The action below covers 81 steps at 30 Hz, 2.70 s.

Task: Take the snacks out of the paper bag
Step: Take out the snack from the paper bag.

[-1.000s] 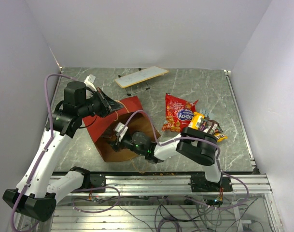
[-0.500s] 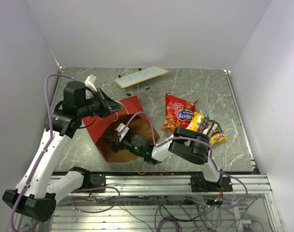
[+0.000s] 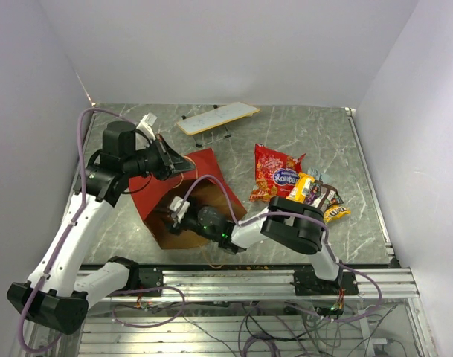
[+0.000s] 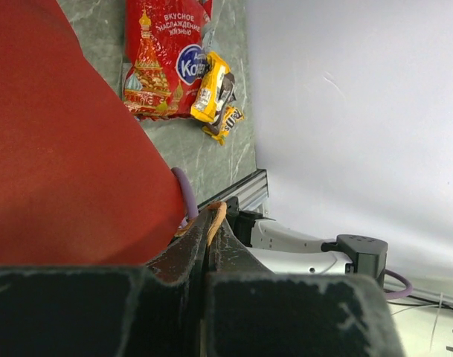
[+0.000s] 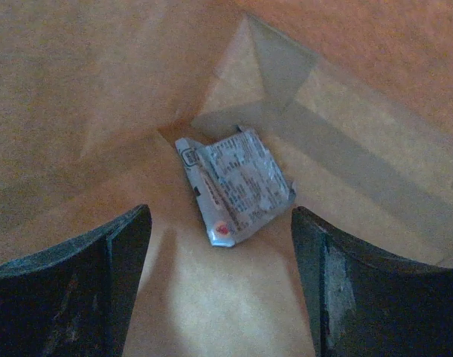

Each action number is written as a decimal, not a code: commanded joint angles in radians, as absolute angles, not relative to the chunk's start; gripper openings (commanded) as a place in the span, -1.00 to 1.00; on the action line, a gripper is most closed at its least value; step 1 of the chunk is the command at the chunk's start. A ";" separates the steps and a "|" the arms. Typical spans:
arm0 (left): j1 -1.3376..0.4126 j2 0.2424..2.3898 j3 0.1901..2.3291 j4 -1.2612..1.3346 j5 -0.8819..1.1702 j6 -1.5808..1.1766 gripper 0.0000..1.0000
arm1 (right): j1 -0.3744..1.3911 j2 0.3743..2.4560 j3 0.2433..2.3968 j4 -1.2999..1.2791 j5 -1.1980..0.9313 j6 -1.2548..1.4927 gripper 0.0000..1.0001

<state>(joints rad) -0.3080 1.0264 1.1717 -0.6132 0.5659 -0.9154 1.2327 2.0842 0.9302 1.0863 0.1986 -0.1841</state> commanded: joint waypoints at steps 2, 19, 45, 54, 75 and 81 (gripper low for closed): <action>-0.301 1.025 1.207 -0.626 0.611 -0.864 -0.86 | 1.239 2.126 1.035 0.986 0.105 -0.476 0.48; -0.301 1.017 1.237 -0.649 0.588 -0.874 -0.86 | 1.239 2.027 0.927 0.815 0.014 -0.931 0.24; -0.300 1.002 1.229 -0.661 0.601 -0.922 -0.86 | 1.141 2.261 1.199 0.848 0.044 -0.954 0.19; -0.301 0.973 1.228 -0.691 0.577 -0.927 -0.86 | 1.111 2.284 1.243 0.836 -0.054 -0.958 0.01; -0.301 0.897 1.218 -0.786 0.439 -0.944 -0.86 | 1.118 2.182 1.238 0.719 -0.076 -0.895 -1.00; -0.301 0.869 1.202 -0.793 0.387 -0.952 -0.86 | 1.133 2.048 1.108 0.702 -0.109 -0.844 -1.00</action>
<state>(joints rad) -0.3065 0.8963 1.2087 -0.7883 0.4370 -0.9428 1.1202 2.1628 1.1839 0.7059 -0.0734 -0.8951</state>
